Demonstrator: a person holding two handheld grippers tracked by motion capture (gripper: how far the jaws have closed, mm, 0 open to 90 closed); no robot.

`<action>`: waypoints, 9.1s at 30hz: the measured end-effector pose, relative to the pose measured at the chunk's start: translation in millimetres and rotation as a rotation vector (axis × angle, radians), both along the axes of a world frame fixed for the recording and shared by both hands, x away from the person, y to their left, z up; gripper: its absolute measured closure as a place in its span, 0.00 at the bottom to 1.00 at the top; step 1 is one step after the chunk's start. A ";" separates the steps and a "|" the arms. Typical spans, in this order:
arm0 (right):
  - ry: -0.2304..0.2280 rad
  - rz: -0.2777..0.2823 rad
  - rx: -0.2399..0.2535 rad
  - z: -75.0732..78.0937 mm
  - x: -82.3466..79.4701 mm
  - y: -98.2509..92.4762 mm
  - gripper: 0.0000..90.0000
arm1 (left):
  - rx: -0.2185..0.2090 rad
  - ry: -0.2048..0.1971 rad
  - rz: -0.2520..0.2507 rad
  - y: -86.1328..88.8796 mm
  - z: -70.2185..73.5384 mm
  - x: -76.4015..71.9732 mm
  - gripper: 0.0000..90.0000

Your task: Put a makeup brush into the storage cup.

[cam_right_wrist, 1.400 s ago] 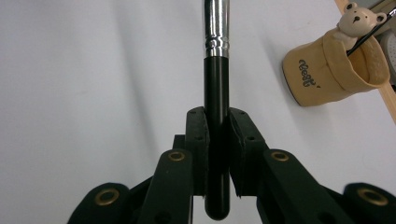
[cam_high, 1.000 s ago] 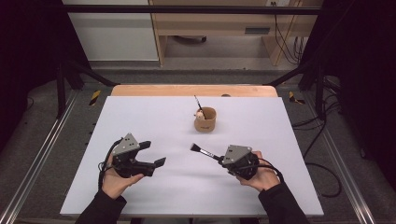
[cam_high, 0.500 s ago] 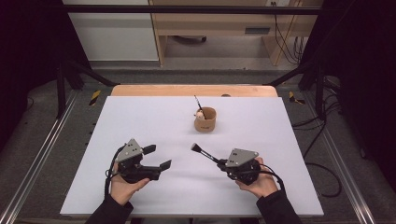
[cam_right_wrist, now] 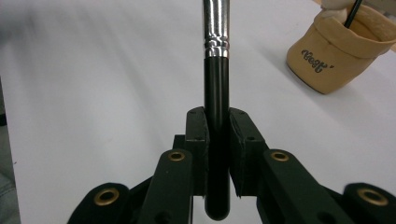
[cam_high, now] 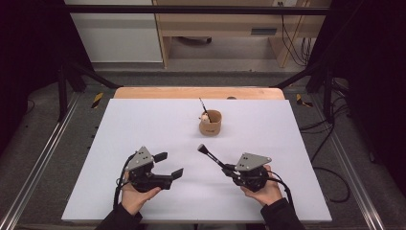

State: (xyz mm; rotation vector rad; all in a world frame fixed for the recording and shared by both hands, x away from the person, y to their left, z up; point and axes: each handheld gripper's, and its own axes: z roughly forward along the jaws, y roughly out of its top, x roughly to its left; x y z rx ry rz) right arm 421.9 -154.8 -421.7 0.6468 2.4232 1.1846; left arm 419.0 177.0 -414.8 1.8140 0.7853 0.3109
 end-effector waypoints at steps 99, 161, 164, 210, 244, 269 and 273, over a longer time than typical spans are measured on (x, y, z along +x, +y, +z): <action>-0.031 -0.018 0.212 4.2 -9.9 25.1 0.89 | -0.292 0.101 -0.050 -71.7 10.1 20.0 0.71; 0.011 -0.045 0.257 7.2 -11.7 28.8 0.85 | -0.168 0.010 -0.091 -91.3 11.2 2.3 0.85; 0.017 -0.045 0.256 6.9 -11.4 28.9 0.86 | -0.159 0.007 -0.093 -92.8 10.8 1.6 0.85; -0.021 -0.164 0.293 15.7 -4.5 -5.4 0.88 | -0.015 -0.073 -0.055 -34.2 26.6 3.2 0.12; -0.064 -0.205 0.338 37.5 3.0 -16.1 0.88 | 0.052 -0.106 0.193 72.0 10.8 -13.6 0.08; -0.093 -0.264 0.403 54.9 35.0 2.3 0.88 | 0.059 -0.093 0.240 99.3 -5.9 -9.6 0.08; -0.093 -0.285 0.416 57.9 42.0 3.0 0.88 | 0.060 -0.096 0.240 101.6 -5.9 -9.6 0.08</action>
